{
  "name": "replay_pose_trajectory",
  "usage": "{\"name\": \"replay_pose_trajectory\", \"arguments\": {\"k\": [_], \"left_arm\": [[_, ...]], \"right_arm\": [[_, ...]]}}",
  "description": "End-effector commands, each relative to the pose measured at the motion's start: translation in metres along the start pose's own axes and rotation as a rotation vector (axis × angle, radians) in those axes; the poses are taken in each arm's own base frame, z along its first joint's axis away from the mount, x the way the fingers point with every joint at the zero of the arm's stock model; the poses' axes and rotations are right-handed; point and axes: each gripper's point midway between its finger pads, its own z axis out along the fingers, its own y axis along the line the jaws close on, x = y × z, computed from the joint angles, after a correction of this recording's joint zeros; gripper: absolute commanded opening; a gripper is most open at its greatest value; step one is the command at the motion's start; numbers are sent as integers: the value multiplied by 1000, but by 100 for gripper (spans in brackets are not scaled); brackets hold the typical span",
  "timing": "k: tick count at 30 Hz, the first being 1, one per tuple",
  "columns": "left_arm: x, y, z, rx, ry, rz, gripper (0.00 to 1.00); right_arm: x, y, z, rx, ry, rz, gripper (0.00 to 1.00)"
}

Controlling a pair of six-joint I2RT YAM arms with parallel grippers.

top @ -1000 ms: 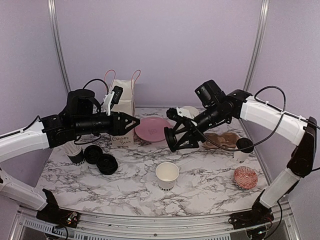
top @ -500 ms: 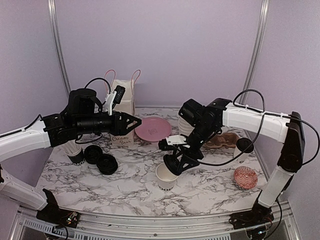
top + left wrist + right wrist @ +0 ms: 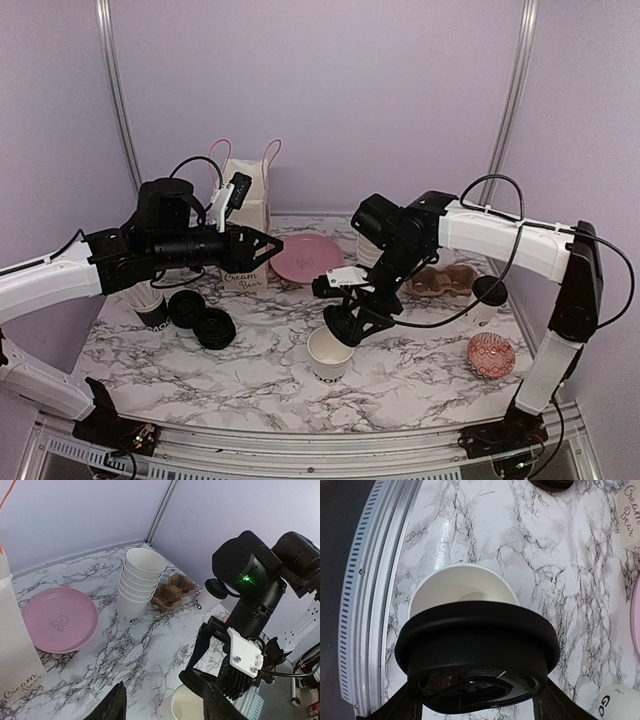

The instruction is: Pack the takeout coffee

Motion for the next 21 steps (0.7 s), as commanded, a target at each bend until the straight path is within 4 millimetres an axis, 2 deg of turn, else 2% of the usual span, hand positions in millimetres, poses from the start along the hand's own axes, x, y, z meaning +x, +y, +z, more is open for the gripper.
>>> {"name": "replay_pose_trajectory", "arguments": {"k": [1, 18, 20, 21], "left_arm": [[8, 4, 6, 1, 18, 19, 52], [17, 8, 4, -8, 27, 20, 53], [21, 9, 4, -12, 34, 17, 53], [22, 10, 4, -14, 37, 16, 53]], "right_arm": [[-11, 1, -2, 8, 18, -20, 66], [-16, 3, 14, 29, 99, -12, 69], [-17, 3, 18, 39, 111, -3, 82], [-18, 3, 18, 41, 112, -1, 95]]}}
